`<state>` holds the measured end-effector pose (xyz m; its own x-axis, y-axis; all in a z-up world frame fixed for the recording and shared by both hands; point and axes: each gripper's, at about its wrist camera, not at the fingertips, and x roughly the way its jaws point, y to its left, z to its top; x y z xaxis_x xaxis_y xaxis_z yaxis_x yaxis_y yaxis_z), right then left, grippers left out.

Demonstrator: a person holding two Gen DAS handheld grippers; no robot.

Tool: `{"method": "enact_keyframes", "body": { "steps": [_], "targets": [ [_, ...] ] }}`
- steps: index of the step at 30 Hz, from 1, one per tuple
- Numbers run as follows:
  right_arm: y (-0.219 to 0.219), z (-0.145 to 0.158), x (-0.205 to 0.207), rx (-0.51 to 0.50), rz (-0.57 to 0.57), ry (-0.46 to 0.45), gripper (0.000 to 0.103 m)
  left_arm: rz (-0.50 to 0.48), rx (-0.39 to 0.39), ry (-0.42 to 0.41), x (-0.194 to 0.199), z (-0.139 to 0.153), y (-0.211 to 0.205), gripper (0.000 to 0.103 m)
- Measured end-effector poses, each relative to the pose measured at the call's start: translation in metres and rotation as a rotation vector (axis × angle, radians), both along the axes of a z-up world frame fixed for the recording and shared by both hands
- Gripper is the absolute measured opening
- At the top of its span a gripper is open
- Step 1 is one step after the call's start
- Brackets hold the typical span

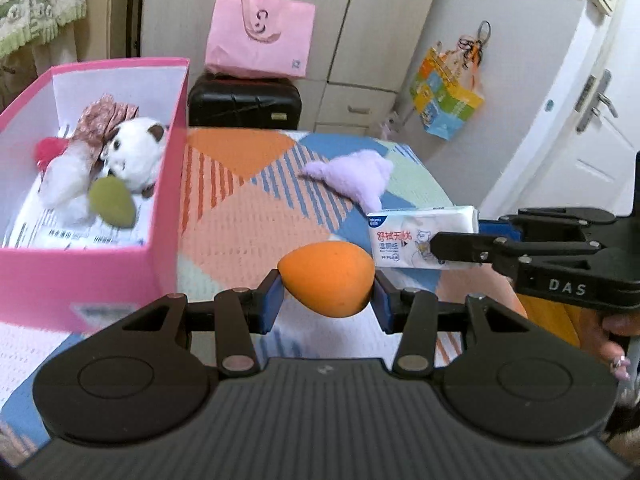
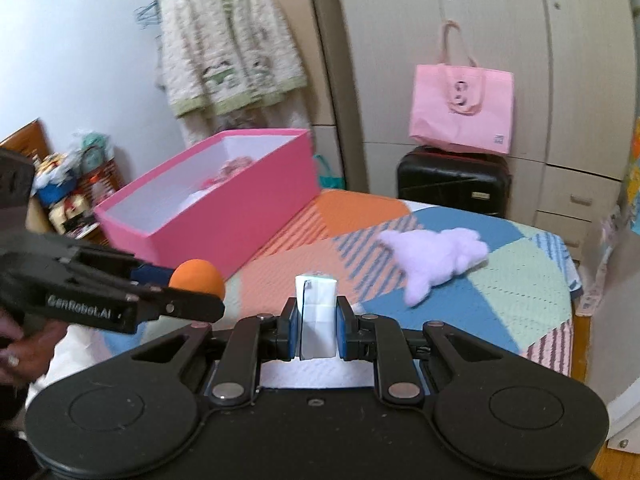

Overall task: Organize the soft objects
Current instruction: 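Lift and carry the orange sponge and small wipes pack toward the box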

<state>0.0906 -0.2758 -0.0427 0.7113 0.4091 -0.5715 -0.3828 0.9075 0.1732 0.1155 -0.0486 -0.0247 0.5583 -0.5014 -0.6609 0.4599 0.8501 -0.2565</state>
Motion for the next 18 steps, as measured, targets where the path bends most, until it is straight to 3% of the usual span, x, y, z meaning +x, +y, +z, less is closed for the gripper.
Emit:
{"method": "enact_keyframes", "body": {
  "steps": [6, 18],
  "targets": [
    [0.022, 0.013, -0.022, -0.024, 0.077, 0.033, 0.022, -0.057, 0.042, 0.061, -0.014, 0.002, 0.028, 0.045],
    [0.089, 0.027, -0.027, 0.007, 0.268, 0.110, 0.022, -0.035, 0.053, 0.125, -0.023, 0.008, 0.096, 0.045]
  ]
}}
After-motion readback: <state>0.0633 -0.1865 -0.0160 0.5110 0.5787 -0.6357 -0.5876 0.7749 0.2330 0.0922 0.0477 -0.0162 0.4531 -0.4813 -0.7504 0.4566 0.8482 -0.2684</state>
